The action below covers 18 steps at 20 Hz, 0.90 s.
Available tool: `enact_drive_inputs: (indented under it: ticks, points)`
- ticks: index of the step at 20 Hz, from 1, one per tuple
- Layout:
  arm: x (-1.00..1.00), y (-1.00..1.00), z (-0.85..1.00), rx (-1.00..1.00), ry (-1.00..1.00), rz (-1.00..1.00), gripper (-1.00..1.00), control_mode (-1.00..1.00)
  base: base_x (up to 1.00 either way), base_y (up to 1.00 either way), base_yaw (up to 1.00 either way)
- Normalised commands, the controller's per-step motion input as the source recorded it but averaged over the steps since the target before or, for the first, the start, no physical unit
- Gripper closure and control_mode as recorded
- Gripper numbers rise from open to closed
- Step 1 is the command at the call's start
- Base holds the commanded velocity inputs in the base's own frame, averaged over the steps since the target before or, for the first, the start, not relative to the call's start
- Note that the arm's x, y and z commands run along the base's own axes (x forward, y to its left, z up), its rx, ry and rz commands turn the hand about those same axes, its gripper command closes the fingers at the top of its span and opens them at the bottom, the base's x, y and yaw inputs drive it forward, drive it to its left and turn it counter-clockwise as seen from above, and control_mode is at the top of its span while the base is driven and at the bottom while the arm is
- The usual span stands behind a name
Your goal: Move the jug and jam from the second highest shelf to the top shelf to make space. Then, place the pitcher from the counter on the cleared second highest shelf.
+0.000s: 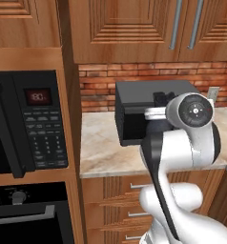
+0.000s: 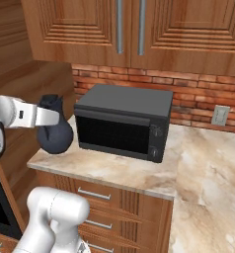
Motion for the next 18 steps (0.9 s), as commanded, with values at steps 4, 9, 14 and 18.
enact_drive_inputs:
  ticks: [4, 9, 14, 18]
  points:
    - [-0.04, -0.18, 0.00, 0.01, -0.01, 0.07, 1.00, -1.00, 0.00, 0.00, 0.00]
    - [-0.08, -0.10, 0.00, 0.01, -0.04, 0.18, 1.00, -1.00, 0.00, 0.00, 0.00]
    - [-0.08, 0.00, 0.00, 0.00, 0.00, 0.17, 1.00, -1.00, 0.00, 0.00, 0.00]
    - [-0.03, 0.00, 0.00, 0.00, 0.00, 0.13, 1.00, -1.00, 0.00, 0.00, 0.00]
